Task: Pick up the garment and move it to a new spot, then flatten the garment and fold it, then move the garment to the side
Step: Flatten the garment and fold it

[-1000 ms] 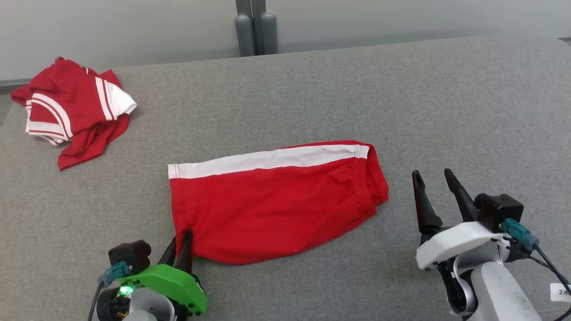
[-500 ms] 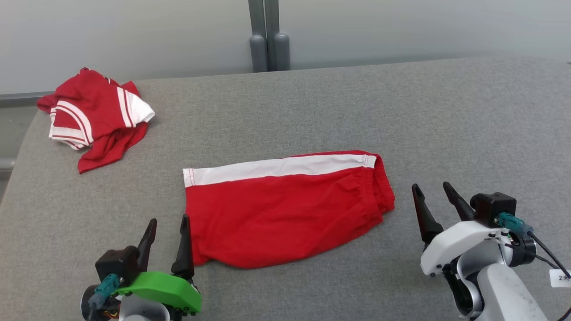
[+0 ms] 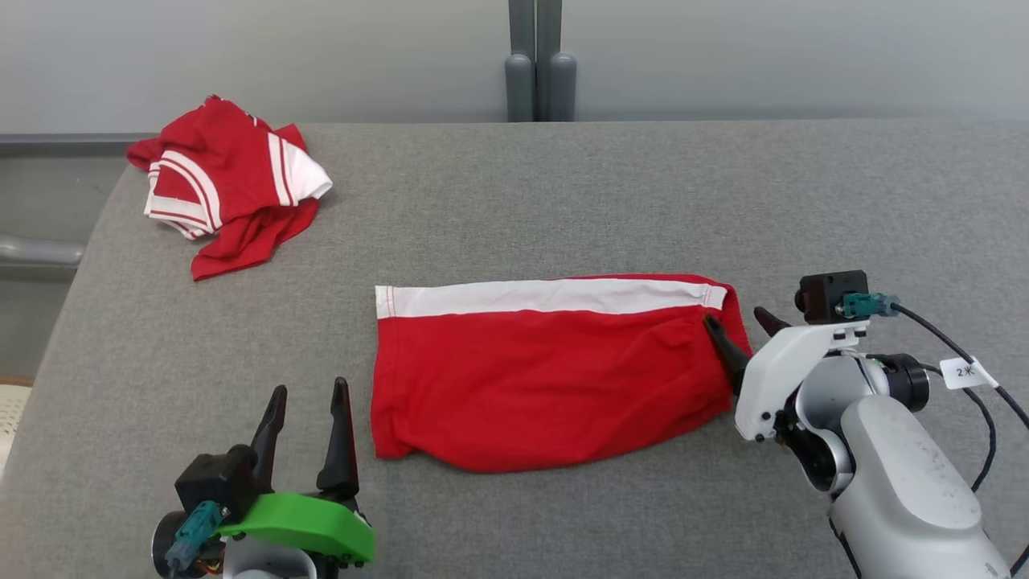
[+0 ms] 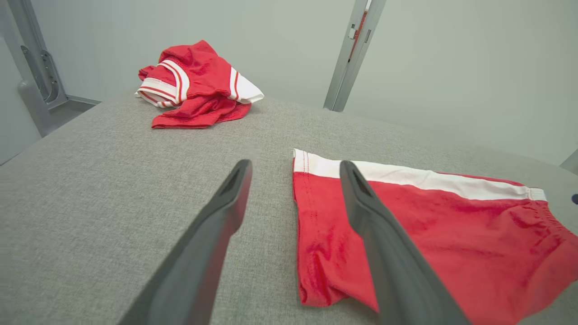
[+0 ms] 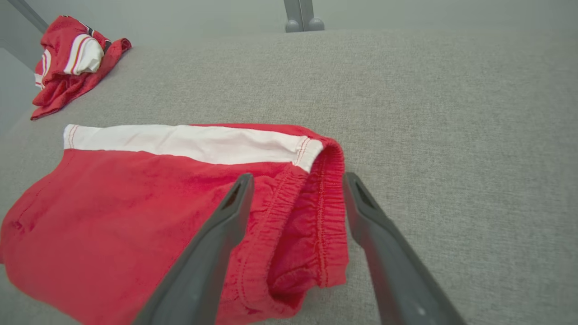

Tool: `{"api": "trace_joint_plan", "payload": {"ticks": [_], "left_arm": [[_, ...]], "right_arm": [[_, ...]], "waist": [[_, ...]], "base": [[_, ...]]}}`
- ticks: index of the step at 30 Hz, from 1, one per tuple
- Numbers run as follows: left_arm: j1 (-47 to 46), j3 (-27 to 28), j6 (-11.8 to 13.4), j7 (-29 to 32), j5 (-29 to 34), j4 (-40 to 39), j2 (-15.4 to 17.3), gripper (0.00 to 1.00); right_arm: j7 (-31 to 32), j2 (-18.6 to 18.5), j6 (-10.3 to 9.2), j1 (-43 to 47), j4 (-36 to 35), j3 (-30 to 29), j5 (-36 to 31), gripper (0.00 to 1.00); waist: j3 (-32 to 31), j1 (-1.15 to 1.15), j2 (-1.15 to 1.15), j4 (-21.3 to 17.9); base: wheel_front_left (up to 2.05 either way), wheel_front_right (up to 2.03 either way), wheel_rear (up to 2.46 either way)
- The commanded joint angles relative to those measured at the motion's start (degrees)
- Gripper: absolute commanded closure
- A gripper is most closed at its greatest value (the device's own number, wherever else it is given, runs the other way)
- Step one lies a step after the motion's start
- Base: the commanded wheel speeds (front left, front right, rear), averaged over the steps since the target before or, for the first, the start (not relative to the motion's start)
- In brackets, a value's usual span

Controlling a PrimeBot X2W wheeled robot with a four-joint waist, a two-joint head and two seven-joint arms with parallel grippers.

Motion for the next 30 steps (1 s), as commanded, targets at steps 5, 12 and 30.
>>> {"api": "trace_joint_plan", "payload": {"ticks": [5, 12, 30], "left_arm": [[0.2, 0.3, 0.3, -0.4, 0.0, 0.2, -0.2, 0.00], [0.4, 0.5, 0.2, -0.7, -0.1, 0.5, -0.5, 0.00], [-1.6, 0.8, -0.4, -1.0, 0.7, 1.3, -0.9, 0.00]], "right_arm": [[2.5, -1.4, 0.00, -2.8, 6.9, -0.7, -2.2, 0.00], [4.4, -1.3, 0.00, -4.8, 13.2, -1.2, -1.0, 0.00], [7.4, -2.5, -0.02, -10.0, 19.7, 3.7, 12.5, 1.00]], "waist": [[1.2, 0.00, 0.00, 3.3], [1.7, 0.00, 0.00, 4.8], [2.5, 0.00, 0.00, 4.0]], "base": [[0.00, 0.00, 0.00], [0.00, 0.00, 0.00], [0.00, 0.00, 0.00]]}}
